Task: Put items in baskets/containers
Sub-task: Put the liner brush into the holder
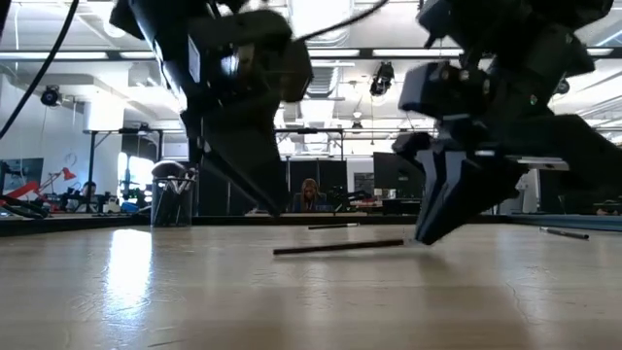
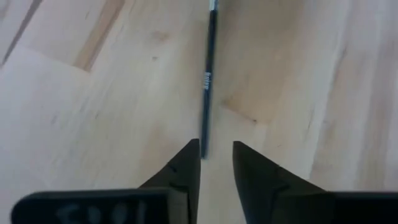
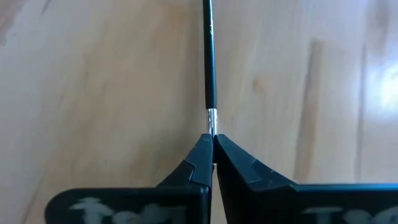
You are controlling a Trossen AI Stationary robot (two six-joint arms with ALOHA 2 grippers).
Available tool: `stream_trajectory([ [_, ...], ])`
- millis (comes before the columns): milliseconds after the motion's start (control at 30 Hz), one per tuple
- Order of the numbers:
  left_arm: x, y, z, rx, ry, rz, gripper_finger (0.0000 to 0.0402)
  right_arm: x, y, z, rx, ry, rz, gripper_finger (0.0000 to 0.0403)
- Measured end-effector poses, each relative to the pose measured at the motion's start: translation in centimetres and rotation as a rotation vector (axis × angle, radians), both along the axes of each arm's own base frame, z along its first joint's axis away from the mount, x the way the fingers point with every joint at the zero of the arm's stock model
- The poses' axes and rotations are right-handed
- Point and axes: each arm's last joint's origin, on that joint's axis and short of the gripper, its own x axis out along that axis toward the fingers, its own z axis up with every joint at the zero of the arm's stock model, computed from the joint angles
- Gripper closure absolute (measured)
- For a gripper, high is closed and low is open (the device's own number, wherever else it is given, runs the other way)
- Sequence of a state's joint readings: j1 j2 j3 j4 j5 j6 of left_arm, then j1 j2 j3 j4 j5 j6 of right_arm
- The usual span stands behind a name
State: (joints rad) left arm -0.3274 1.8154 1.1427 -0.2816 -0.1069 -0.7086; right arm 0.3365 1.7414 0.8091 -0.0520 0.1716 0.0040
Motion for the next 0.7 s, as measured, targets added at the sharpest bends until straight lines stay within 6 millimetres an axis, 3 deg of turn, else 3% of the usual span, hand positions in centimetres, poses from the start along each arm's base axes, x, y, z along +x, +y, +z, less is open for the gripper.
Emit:
stream_trajectory([
  [700,1.0,0.4,0.6,-0.098,-0.073,-0.049,0.0298,1.6,3.1,3.8,-0.282,-0.101,0.185,0.0395],
])
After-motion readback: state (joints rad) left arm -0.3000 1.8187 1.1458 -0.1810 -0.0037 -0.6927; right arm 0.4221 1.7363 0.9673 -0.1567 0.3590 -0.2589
